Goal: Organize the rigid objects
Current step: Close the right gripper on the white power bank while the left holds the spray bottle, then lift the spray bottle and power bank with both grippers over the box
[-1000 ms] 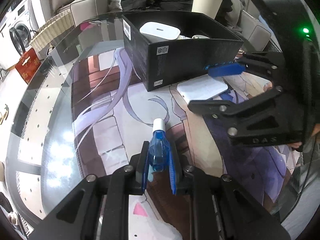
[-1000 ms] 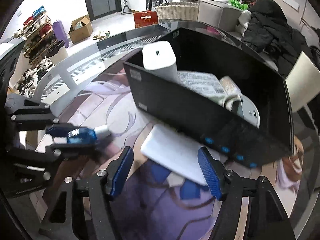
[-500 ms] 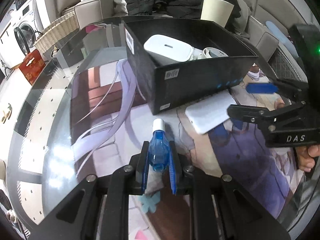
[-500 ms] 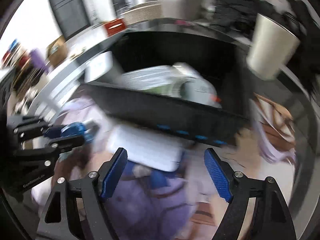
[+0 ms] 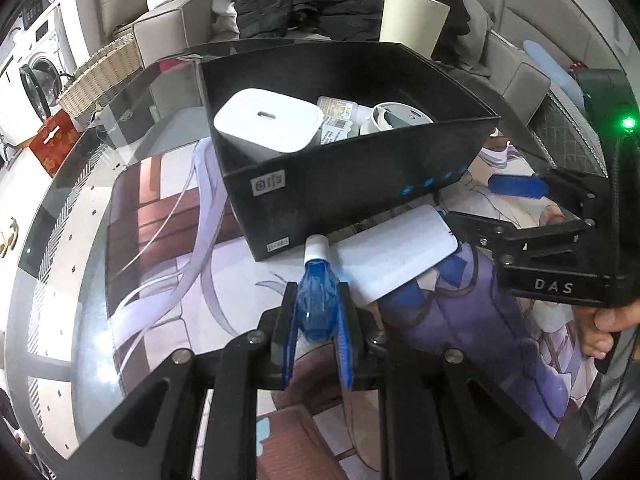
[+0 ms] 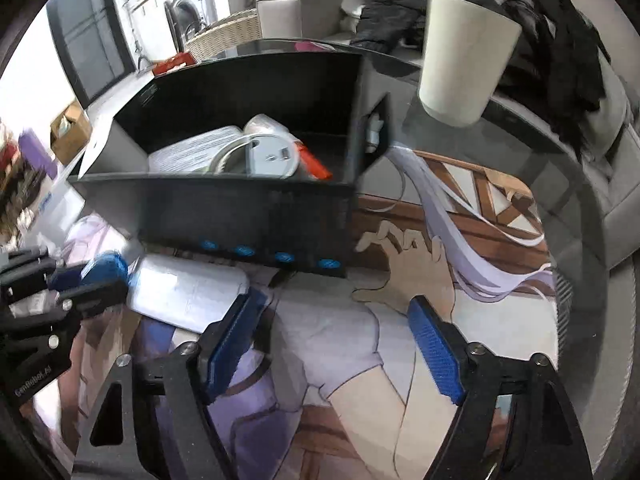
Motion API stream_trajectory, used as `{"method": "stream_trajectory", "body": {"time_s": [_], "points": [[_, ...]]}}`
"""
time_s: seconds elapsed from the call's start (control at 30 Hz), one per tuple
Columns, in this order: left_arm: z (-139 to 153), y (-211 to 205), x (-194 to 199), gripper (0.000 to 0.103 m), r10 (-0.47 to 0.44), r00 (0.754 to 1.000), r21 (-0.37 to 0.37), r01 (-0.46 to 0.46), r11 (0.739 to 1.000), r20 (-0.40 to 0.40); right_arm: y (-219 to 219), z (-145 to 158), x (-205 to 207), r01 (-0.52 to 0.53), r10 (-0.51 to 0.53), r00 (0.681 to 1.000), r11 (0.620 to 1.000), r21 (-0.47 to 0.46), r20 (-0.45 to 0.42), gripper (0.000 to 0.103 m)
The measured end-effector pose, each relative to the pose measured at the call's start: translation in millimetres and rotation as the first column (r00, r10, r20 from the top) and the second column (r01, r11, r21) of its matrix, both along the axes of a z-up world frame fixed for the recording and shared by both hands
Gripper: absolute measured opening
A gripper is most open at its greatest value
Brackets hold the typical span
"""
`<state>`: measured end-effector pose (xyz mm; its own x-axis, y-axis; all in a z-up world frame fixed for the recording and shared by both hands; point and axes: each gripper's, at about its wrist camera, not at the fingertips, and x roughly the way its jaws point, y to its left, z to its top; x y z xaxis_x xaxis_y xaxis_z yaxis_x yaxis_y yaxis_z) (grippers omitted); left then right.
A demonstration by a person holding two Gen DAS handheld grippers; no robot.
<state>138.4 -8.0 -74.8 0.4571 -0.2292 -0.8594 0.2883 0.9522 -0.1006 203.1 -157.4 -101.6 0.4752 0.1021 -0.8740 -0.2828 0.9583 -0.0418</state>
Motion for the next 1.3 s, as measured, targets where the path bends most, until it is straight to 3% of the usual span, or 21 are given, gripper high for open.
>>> {"method": "stream_trajectory", "body": {"time_s": [0.2,0.3,0.4,0.47,0.57,0.6,0.7,0.83,0.9,0.97,1.0,1.1,1.3], "points": [[1,2,-20,0.015,-0.03,0.999,-0.005,0.03,1.0,-0.015,-7,1,-21,-0.029,0.03,0.998,0.999,0.027,-0.047,0.073],[2,5,-35,0.015,-0.045,0.998,-0.005,0.045,0.999,-0.033,-1,1,-45,-0.105,0.104,0.991,0.995,0.001,-0.082,0.074],[1,11,-46,0.015,-0.056,0.998,0.005,0.056,0.998,-0.032,1,15,-60,-0.186,0.191,0.981,0.977,0.1,-0.045,0.074],[1,17,-51,0.015,-0.053,0.998,0.003,0.053,0.999,-0.033,16,25,-66,-0.309,0.31,0.951,0.939,0.152,0.015,0.074],[1,27,-56,0.015,-0.045,0.998,-0.002,0.045,0.999,-0.037,47,25,-66,-0.454,0.453,0.89,0.88,0.135,0.04,0.074],[1,29,-56,0.015,-0.044,0.998,-0.004,0.044,0.999,-0.038,56,22,-63,-0.491,0.491,0.87,0.862,0.125,0.033,0.074],[0,36,-60,0.015,-0.029,0.999,-0.014,0.028,1.0,-0.034,80,12,-63,-0.527,0.528,0.849,0.847,0.071,0.015,0.074],[-1,32,-63,0.015,-0.022,1.0,-0.004,0.022,1.0,-0.017,75,-2,-56,-0.497,0.499,0.866,0.864,0.077,-0.008,0.073],[-2,26,-61,0.015,-0.021,1.0,0.001,0.021,1.0,-0.012,77,1,-67,-0.454,0.454,0.891,0.891,0.017,-0.01,0.056],[-2,20,-59,0.015,-0.023,1.0,0.001,0.023,1.0,-0.011,68,5,-67,-0.368,0.368,0.929,0.93,0.022,-0.024,0.039],[-1,17,-58,0.015,-0.023,1.0,0.004,0.023,1.0,-0.01,60,6,-67,-0.296,0.296,0.955,0.955,0.011,-0.027,0.039],[-1,8,-53,0.015,-0.037,0.999,0.001,0.037,0.999,-0.011,41,9,-74,-0.176,0.176,0.984,0.984,0.012,-0.032,0.039],[0,-4,-48,0.015,-0.044,0.999,0.024,0.044,0.999,-0.003,30,13,-84,-0.155,0.155,0.988,0.988,0.0,-0.02,0.041]]}}
